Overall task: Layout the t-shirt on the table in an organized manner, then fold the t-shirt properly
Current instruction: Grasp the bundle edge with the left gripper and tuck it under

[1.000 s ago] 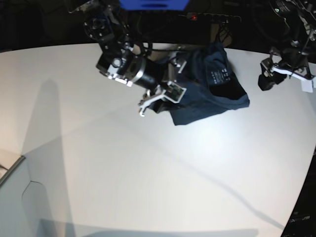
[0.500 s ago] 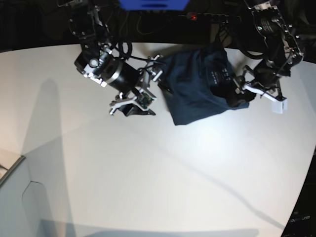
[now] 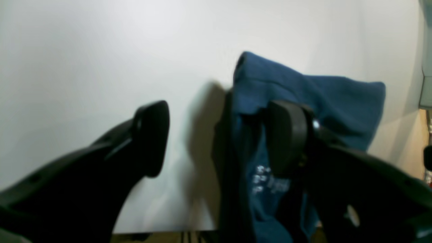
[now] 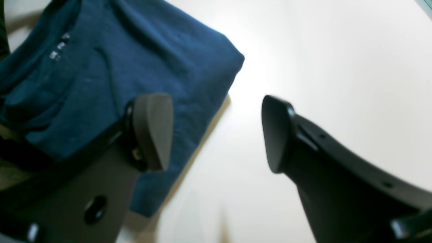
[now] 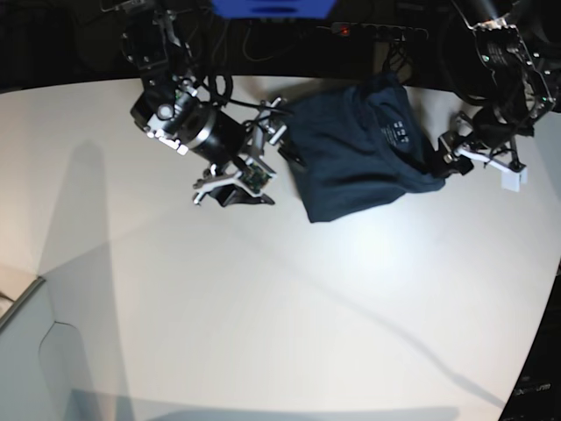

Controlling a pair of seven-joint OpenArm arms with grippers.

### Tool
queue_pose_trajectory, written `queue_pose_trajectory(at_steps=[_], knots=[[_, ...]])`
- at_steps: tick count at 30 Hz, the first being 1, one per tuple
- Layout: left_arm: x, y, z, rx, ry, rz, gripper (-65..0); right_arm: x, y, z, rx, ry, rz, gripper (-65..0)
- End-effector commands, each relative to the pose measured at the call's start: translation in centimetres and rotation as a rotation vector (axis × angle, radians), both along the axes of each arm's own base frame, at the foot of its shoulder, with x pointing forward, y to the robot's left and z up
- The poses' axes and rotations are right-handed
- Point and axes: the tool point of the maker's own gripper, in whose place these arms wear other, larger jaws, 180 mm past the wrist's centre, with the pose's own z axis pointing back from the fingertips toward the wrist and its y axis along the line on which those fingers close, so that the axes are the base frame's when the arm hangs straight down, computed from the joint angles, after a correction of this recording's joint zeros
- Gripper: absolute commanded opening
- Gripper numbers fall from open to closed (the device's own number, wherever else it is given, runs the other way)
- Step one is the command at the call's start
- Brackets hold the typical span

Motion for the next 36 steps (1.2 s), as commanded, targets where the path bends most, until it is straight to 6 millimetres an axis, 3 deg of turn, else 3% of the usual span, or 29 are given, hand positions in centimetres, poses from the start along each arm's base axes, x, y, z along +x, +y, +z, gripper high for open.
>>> queue_pose_trajectory(at_steps=[1,10,18,27,32,36], knots=[[0.0,0.0,0.9,0.01,-0.025,-0.017,-21.6,0.6,0.6,1.6,0.043,-0.043,0.011,-23.9],[-3.2,-0.7,1.7,0.063,-0.009,-0.05,-21.6,0.7,0.6,1.6,0.043,-0.044,0.011,-23.9],[-3.0,-6.4,-0.7,-0.025,0.038,-0.172,-21.6,1.1,0.6,1.9,0.042,-0.055,0.011,-23.8],[-2.7,-6.5,-2.2,-0.055,0.014,-0.097,-21.6,1.0,-0.2,1.5,0.02,-0.053,0.015,-23.9],[-2.7,-8.6,-3.4,-0.093,0.041,-0.138,-21.8,1.0,-0.2,1.5,0.02,-0.053,0.015,-23.9],[-2.5,-8.8,-3.7,-0.104,0.045,-0.144,-24.9,1.1,-0.2,1.6,0.018,-0.057,0.014,-23.9]])
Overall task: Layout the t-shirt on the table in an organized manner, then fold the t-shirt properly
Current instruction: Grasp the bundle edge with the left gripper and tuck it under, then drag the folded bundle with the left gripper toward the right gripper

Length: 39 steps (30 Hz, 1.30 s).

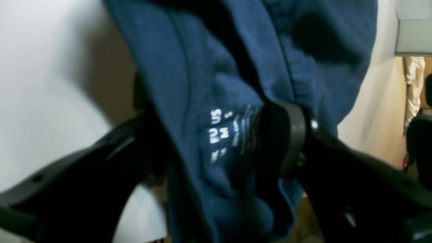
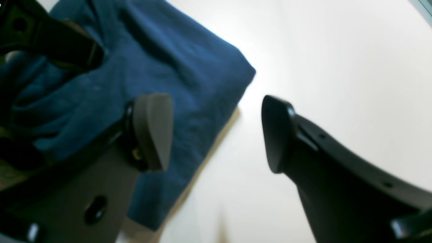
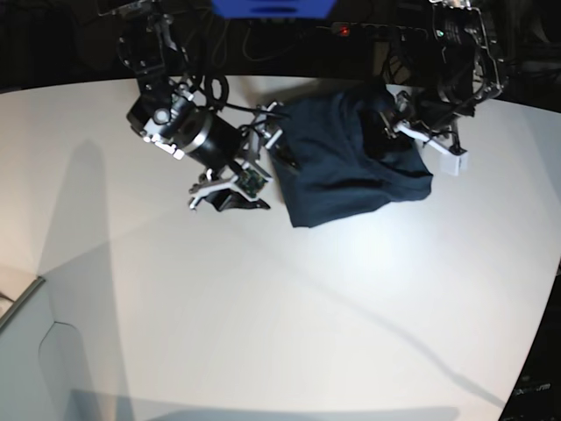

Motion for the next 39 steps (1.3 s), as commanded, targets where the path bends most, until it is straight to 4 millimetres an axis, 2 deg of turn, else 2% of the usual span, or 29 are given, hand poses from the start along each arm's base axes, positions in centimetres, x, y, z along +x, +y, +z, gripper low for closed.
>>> queue_pose_trajectory(at_steps=[1,3,8,11,16,19,25,28,32,35,39], knots=[[-0.1,0.1,-0.2,0.017,0.02,-0.015,-28.6,0.7,0.4,1.6,0.04,-0.044,0.008,-23.9],[0.2,0.2,0.0,0.018,0.012,-0.016,-36.9,1.3,-0.9,1.5,0.034,-0.046,-0.033,-23.9],[2.4,0.8,0.2,0.123,-0.001,-0.061,-64.8,2.8,-4.3,1.6,0.028,-0.053,-0.146,-23.9],[4.3,-0.1,0.5,0.217,-0.016,-0.15,-63.5,3.2,-6.3,1.4,0.016,-0.05,-0.203,-23.9],[7.7,-3.3,1.9,0.34,-0.079,-0.339,-64.7,3.2,-10.1,0.8,-0.008,-0.039,-0.301,-23.9],[9.6,-6.6,1.9,0.42,-0.103,-0.514,-64.7,3.1,-12.2,0.6,-0.023,-0.034,-0.355,-23.9],[12.1,-12.4,0.7,0.551,-0.161,-0.846,-64.7,2.4,-17.2,0.4,-0.06,-0.031,-0.487,-23.9],[12.6,-15.4,0.5,0.594,-0.249,-0.972,-64.7,1.9,-19.2,0.8,-0.077,-0.039,-0.539,-23.9],[12.4,-19.5,1.2,0.647,-0.406,-1.154,-64.7,0.9,-21.5,0.8,-0.102,-0.036,-0.597,-23.9],[12.0,-21.8,1.8,0.68,-0.502,-1.272,-64.7,0.1,-22.8,1.0,-0.121,-0.035,-0.629,-23.9],[11.3,-24.3,2.6,0.691,-0.612,-1.371,-64.7,-0.9,-23.4,0.4,-0.133,-0.014,-0.645,-23.9]])
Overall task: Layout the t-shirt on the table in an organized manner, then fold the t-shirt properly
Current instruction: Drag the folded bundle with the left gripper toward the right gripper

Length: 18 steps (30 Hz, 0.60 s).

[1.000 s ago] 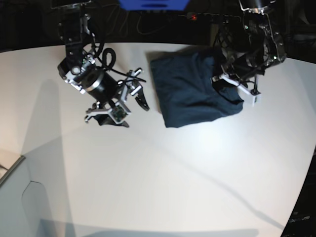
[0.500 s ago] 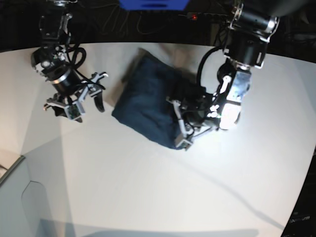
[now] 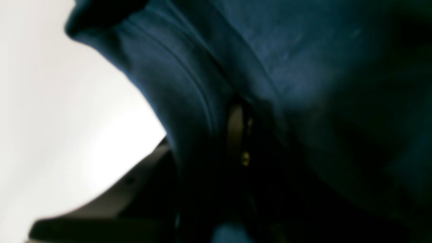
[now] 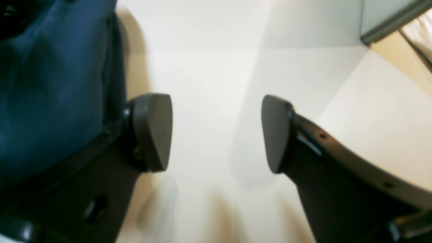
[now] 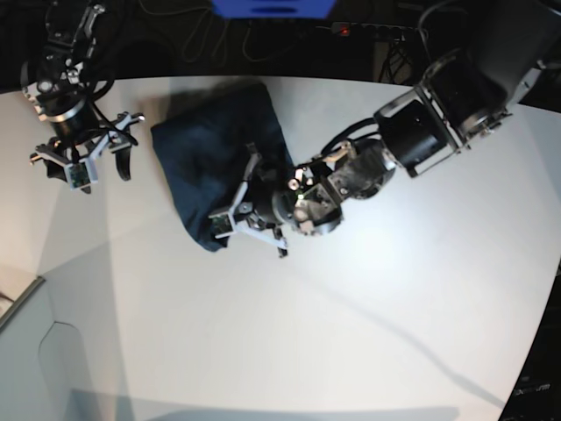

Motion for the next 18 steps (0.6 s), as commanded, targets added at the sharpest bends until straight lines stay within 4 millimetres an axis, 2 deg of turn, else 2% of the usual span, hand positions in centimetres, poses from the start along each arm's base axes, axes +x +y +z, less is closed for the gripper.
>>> queue_pose_trajectory(at_steps=[1,3,9,14,16,18], knots=[[1.5,-2.0,2.3,-0.039,-0.071,-0.038,-64.8,0.2,-0.2,1.0,0.008,-0.04,0.003,-23.9],[1.4,-3.6,2.9,-0.033,-0.114,-0.088,-64.8,-0.2,-0.7,0.9,0.005,-0.034,-0.011,-23.9],[1.6,-6.4,3.9,0.048,-0.281,-0.212,-64.6,-1.0,-2.4,0.9,-0.005,-0.029,-0.073,-23.9],[1.4,-7.5,4.2,0.075,-0.335,-0.252,-63.8,-1.6,-3.4,0.8,-0.002,-0.027,-0.119,-23.9],[1.5,-7.4,4.1,0.088,-0.344,-0.256,-58.1,-1.6,-3.4,0.8,-0.003,-0.027,-0.121,-23.9],[1.6,-7.0,3.9,0.114,-0.338,-0.246,-48.2,-1.7,-3.4,0.8,-0.001,-0.027,-0.123,-23.9]])
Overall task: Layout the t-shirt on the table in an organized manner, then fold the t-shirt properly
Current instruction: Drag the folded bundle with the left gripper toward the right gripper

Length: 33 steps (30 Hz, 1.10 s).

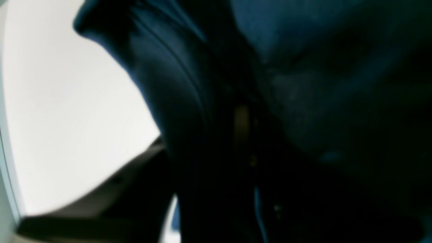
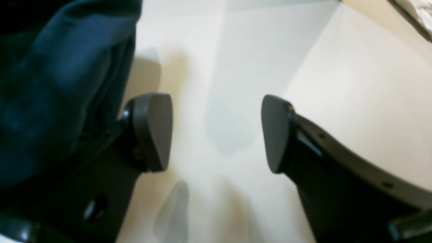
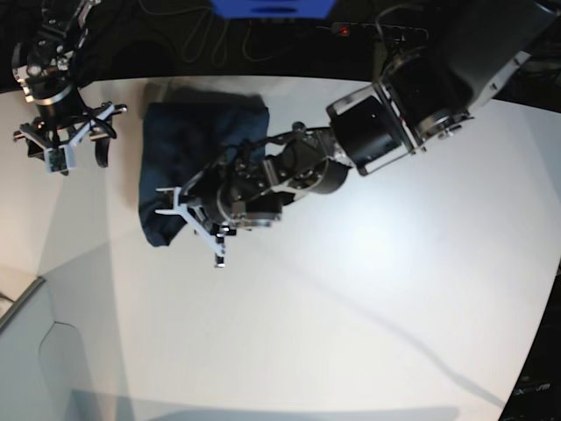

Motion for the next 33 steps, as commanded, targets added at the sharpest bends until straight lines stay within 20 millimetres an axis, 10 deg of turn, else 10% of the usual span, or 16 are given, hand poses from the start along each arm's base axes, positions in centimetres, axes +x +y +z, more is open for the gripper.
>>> queue_pose_trajectory(at_steps=[1,7,20,26,33], knots=[[1.2,-1.1,1.8,-0.032,-0.039,-0.004,-42.7,0.6,0.2,1.1,0.001,-0.045,0.016,-23.9],[1.9,-0.9,2.5,-0.04,-0.05,0.014,-26.9,0.6,0.2,1.1,0.003,-0.045,0.015,-23.9],[7.7,1.8,12.1,-0.312,-0.17,0.203,-26.4,1.4,3.2,3.8,0.044,-0.137,-0.002,-27.2],[10.0,11.3,14.5,-0.442,-0.217,0.48,-26.4,2.1,6.0,2.7,0.096,-0.119,0.062,-48.1],[8.9,27.1,12.4,-0.483,-0.235,0.913,-26.4,2.0,9.0,0.1,0.172,-0.059,0.12,-61.6]])
